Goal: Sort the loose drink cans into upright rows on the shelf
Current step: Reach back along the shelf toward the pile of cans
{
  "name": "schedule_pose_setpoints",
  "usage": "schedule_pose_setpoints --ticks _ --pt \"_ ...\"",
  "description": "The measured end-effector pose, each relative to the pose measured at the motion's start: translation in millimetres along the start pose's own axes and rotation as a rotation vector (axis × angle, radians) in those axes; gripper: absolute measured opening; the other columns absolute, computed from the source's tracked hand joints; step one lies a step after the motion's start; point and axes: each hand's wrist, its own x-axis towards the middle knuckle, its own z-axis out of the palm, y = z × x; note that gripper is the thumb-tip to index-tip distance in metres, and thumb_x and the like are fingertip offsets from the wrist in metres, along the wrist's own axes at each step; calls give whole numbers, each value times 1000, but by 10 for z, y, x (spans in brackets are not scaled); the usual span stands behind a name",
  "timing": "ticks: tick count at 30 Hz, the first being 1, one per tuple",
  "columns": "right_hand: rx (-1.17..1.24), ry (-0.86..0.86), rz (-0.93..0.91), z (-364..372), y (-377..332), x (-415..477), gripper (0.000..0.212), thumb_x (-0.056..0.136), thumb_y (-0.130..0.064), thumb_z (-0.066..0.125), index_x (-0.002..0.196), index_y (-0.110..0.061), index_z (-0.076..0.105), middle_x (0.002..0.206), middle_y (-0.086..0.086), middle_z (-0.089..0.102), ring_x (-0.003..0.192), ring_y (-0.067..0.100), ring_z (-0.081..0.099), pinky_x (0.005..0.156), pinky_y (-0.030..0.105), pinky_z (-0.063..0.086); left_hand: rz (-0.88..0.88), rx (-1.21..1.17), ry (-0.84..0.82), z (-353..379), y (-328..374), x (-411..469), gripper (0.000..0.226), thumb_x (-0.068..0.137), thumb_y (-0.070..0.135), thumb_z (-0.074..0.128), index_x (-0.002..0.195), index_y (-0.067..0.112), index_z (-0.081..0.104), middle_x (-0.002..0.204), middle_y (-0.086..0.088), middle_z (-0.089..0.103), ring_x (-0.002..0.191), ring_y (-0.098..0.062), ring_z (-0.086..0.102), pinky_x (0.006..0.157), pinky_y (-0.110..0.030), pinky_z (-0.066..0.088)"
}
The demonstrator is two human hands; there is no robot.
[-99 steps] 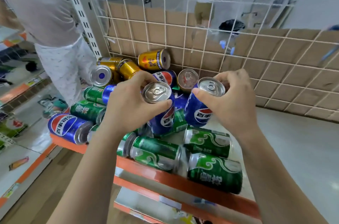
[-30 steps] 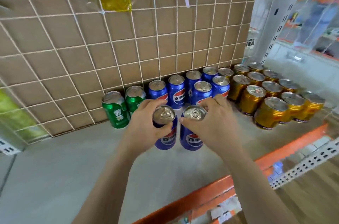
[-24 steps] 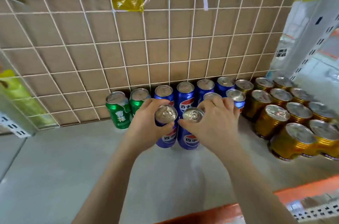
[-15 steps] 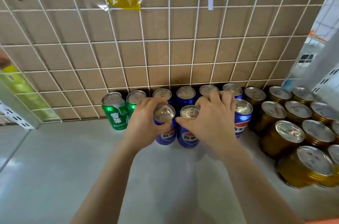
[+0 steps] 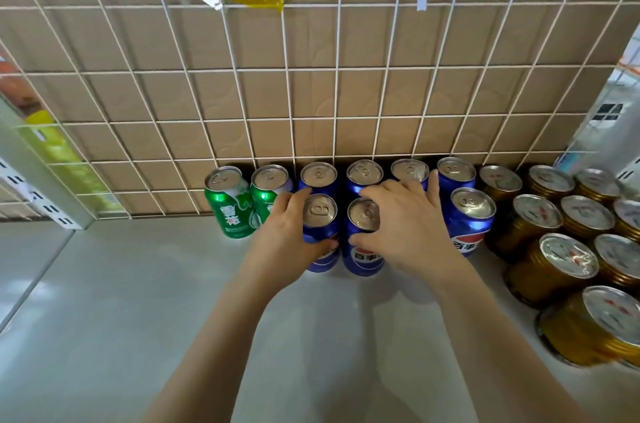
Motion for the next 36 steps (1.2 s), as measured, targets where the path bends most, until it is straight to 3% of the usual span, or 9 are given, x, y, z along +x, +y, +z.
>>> schedule_pose_setpoints --ticks 8,13,18,21,23,25,32,36 --pt "-52 88 -31 85 13 72 67 76 -54 66 131 -21 48 126 3 58 129 29 34 114 48 -8 29 -75 20 -19 -19 24 76 69 33 81 134 21 44 128 2 47 103 -3 41 84 -15 34" --pt "0 195 -74 204 44 2 63 73 -46 73 124 -14 54 122 7 61 124 29 43 114 42 -3 -6 -89 24 18 11 -8 80 72 32 78 140 21 36 137 2 42 122 -15 44 88 -16 34" --pt "38 318 -123 246 -82 -67 62 69 -46 76 117 -9 60 120 13 60 116 35 51 111 51 14 -27 -6 70 -17 5 -156 87 77 41 71 147 22 23 146 1 34 130 -18 39 97 -26 37" --pt "87 376 -172 216 -283 -127 54 72 -39 77 115 -9 61 118 14 60 114 36 53 109 58 24 -57 91 148 -127 -73 -335 81 80 41 67 145 17 27 143 -4 38 126 -21 43 96 -30 41" --pt "116 354 -223 242 -459 -164 50 73 -35 77 114 -10 62 118 13 60 113 36 53 109 57 22 -114 129 230 -238 -181 -508 76 80 40 68 143 14 33 139 -7 42 121 -26 47 96 -38 44" --pt "148 325 -280 312 -631 -189 47 73 -32 77 112 -10 62 116 13 61 110 36 55 106 60 29 -166 178 305 -364 -305 -698 71 81 38 67 141 14 37 136 -9 45 120 -30 47 96 -41 43" --pt "110 126 -376 634 -1470 -328 46 68 -35 76 103 -7 66 105 17 64 96 40 60 90 58 44 -478 277 499 -902 -801 -1419 54 88 37 58 137 18 43 131 -6 51 119 -30 49 95 -39 38" --pt "57 61 -461 778 -2137 -455 46 70 -39 73 101 -6 67 99 16 65 90 38 61 84 51 48 -595 310 509 -1226 -1254 -1845 54 87 41 58 135 21 44 130 -5 51 119 -30 48 97 -39 36"
